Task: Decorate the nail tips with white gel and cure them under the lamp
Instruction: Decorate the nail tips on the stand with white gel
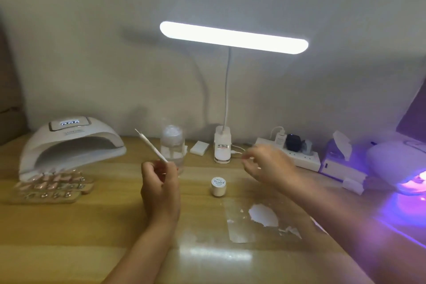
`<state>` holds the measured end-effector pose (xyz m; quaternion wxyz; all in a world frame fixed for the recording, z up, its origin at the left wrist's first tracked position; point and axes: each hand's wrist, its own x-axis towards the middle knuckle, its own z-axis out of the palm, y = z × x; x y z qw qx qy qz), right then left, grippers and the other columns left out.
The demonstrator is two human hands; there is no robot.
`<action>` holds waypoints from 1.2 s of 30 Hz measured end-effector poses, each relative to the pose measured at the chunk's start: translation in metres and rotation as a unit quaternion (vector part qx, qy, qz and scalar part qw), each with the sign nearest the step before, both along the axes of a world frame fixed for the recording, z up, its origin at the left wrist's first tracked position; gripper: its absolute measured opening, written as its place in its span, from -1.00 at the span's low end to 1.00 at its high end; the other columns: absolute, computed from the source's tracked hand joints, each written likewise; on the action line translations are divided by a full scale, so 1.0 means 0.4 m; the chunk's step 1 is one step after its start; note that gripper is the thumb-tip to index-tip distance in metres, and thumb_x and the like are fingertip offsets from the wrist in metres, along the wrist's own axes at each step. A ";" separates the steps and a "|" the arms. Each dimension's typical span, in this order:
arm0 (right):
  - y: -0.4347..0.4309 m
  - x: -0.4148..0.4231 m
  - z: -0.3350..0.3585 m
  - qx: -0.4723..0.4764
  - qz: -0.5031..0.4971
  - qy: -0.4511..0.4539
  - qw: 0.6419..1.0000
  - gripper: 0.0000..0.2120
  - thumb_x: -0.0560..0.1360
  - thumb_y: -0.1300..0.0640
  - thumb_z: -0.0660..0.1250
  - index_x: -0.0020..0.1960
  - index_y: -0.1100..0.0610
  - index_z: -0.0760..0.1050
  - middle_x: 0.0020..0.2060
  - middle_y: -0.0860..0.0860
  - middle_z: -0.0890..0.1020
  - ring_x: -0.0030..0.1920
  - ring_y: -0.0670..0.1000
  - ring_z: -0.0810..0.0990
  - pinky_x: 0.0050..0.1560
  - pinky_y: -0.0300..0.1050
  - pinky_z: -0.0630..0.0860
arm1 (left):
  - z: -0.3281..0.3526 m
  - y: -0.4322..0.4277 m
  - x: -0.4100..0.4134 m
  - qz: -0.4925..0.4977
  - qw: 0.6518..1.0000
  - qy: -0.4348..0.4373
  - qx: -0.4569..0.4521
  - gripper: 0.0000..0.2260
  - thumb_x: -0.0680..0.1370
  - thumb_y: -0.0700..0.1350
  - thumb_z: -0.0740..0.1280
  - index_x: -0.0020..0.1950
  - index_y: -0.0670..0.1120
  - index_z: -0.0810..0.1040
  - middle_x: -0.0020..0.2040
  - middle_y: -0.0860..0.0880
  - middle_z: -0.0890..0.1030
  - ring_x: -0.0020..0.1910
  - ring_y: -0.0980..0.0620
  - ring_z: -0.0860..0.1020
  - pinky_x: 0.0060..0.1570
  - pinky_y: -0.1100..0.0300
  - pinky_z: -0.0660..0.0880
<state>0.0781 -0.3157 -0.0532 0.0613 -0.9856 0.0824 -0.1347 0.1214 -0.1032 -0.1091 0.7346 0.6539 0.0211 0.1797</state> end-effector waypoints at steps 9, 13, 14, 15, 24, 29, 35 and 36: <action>0.161 0.359 -0.015 -0.054 -0.005 0.097 0.994 -0.70 0.59 0.03 0.24 0.27 0.05 0.57 0.22 0.03 0.59 0.31 0.12 0.48 0.31 -0.03 0.29 | -0.029 -0.008 0.040 0.032 0.999 -0.018 -0.009 -0.83 0.59 -0.09 0.32 -0.13 0.07 0.37 -0.16 0.14 0.56 -0.23 0.35 0.52 -0.32 0.52 0.34; 0.172 0.390 -0.049 -0.112 -0.024 0.091 0.989 -0.79 0.56 0.13 0.20 0.07 0.06 0.60 0.09 0.03 0.62 0.25 0.11 0.54 0.25 -0.01 0.33 | -0.038 -0.012 0.054 0.039 0.999 -0.021 -0.012 -0.83 0.59 -0.09 0.33 -0.14 0.07 0.37 -0.16 0.14 0.57 -0.24 0.39 0.52 -0.32 0.52 0.35; 0.171 0.392 -0.053 -0.111 -0.016 0.077 0.991 -0.83 0.57 0.14 0.21 0.01 0.08 0.57 0.06 0.05 0.63 0.20 0.11 0.57 0.15 -0.04 0.35 | -0.039 -0.013 0.056 0.037 0.999 -0.023 -0.014 -0.83 0.59 -0.09 0.33 -0.13 0.07 0.38 -0.16 0.14 0.57 -0.25 0.39 0.52 -0.32 0.52 0.36; 0.170 0.393 -0.054 -0.121 -0.004 0.067 0.990 -0.87 0.58 0.15 0.21 -0.04 0.09 0.53 0.05 0.07 0.63 0.16 0.12 0.58 0.06 -0.06 0.34 | -0.040 -0.013 0.057 0.034 0.999 -0.025 -0.016 -0.84 0.59 -0.09 0.33 -0.13 0.06 0.38 -0.16 0.14 0.57 -0.25 0.37 0.52 -0.32 0.51 0.36; 0.160 0.389 -0.062 -0.103 0.009 0.022 0.994 -0.82 0.59 0.17 0.21 0.14 0.15 0.52 0.10 0.12 0.62 0.13 0.18 0.58 -0.10 -0.07 0.32 | -0.041 -0.017 0.047 0.017 0.999 -0.026 -0.012 -0.88 0.59 -0.04 0.32 -0.10 0.07 0.40 -0.16 0.15 0.60 -0.23 0.33 0.55 -0.29 0.40 0.37; 0.135 0.394 -0.055 0.059 -0.029 0.032 0.997 -0.87 0.57 0.16 0.25 0.03 0.05 0.56 0.10 0.06 0.63 0.15 0.14 0.57 -0.01 -0.15 0.37 | -0.039 -0.020 0.046 0.019 0.999 -0.026 -0.006 -0.88 0.59 -0.06 0.33 -0.11 0.07 0.41 -0.18 0.16 0.61 -0.24 0.33 0.54 -0.30 0.46 0.37; 0.126 0.382 -0.056 0.043 -0.022 -0.008 0.999 -0.75 0.60 0.22 0.20 0.16 0.08 0.61 0.12 0.09 0.66 0.21 0.17 0.56 0.18 -0.13 0.36 | -0.038 -0.022 0.045 0.011 1.000 -0.026 -0.012 -0.88 0.59 -0.05 0.33 -0.11 0.06 0.42 -0.17 0.16 0.62 -0.23 0.28 0.56 -0.31 0.46 0.38; 0.130 0.378 -0.062 0.010 -0.020 -0.019 1.000 -0.73 0.59 0.24 0.19 0.16 0.09 0.61 0.09 0.10 0.67 0.19 0.18 0.56 0.19 -0.12 0.34 | -0.038 -0.022 0.045 0.011 1.000 -0.025 -0.012 -0.88 0.59 -0.05 0.33 -0.11 0.07 0.41 -0.17 0.16 0.62 -0.23 0.28 0.56 -0.31 0.45 0.38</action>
